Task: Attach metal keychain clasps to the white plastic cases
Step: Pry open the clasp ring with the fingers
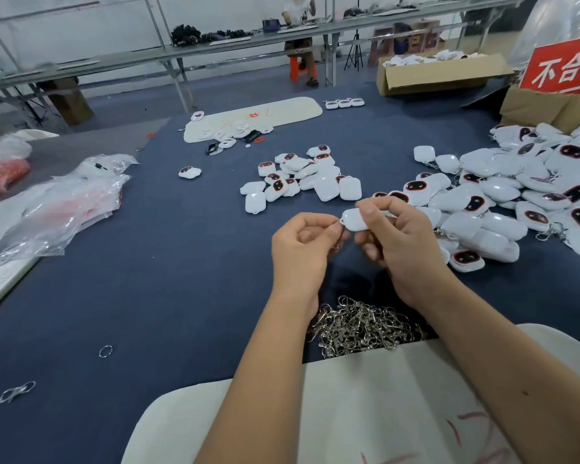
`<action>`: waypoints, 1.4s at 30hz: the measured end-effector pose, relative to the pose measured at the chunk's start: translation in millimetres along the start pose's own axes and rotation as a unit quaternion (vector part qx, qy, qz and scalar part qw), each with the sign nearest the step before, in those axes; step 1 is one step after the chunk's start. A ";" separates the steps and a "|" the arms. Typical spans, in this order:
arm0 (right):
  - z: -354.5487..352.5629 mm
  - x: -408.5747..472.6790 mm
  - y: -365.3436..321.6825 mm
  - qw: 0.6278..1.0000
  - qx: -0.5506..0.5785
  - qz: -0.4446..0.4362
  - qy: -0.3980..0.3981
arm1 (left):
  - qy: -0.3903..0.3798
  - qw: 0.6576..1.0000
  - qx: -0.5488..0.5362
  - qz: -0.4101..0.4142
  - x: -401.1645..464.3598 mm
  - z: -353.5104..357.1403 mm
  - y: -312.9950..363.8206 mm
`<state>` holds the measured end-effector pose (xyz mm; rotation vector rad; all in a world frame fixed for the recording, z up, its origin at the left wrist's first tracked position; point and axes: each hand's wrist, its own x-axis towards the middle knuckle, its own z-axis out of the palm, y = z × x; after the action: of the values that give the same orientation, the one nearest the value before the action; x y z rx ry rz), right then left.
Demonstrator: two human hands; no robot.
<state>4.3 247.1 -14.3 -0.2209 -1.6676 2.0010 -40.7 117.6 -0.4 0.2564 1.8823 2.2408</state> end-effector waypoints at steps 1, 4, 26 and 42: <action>-0.9 0.5 -0.6 1.000 0.017 0.009 -0.004 | -0.012 0.998 -0.058 -0.025 -0.2 0.8 0.6; -2.0 1.4 -0.9 0.999 0.043 0.021 -0.009 | -0.021 0.991 -0.126 -0.047 -0.2 1.5 -0.1; -0.4 2.9 2.2 0.999 0.003 0.032 0.014 | -0.019 0.998 -0.016 -0.049 6.9 -21.6 7.7; -3.0 2.3 0.6 0.999 0.015 0.037 0.001 | -0.052 0.998 -0.022 -0.007 0.3 -8.0 3.9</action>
<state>3.5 250.7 -15.1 -0.2771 -1.6492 2.0780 -43.2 109.4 2.0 0.3453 1.7749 2.2124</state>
